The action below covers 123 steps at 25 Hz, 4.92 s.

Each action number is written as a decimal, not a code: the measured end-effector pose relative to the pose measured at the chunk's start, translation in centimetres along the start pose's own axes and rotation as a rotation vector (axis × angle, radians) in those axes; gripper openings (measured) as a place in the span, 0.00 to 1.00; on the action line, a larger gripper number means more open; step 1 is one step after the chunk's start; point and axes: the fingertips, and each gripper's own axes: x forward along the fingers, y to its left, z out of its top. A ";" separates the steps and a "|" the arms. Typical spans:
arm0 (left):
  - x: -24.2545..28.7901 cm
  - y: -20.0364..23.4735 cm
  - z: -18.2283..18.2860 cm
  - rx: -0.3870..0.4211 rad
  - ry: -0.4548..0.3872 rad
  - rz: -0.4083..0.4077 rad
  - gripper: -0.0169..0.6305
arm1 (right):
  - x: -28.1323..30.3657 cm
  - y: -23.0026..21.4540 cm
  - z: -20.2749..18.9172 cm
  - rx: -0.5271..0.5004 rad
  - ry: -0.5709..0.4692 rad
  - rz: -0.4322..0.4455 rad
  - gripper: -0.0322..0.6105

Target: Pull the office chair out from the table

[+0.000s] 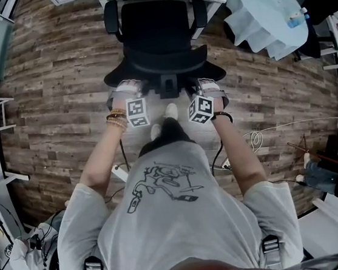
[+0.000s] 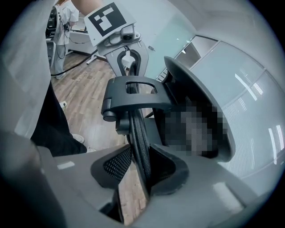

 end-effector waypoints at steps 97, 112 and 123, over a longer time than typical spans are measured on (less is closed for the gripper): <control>-23.5 -32.6 12.7 -0.186 -0.116 -0.021 0.23 | -27.5 31.9 0.5 0.171 -0.114 0.174 0.23; -36.3 -22.4 20.8 -0.802 -0.677 0.074 0.11 | -39.1 23.1 8.3 0.718 -0.621 0.146 0.12; -42.7 -17.9 25.5 -0.792 -0.924 0.196 0.03 | -46.0 18.3 12.8 0.779 -0.848 0.055 0.06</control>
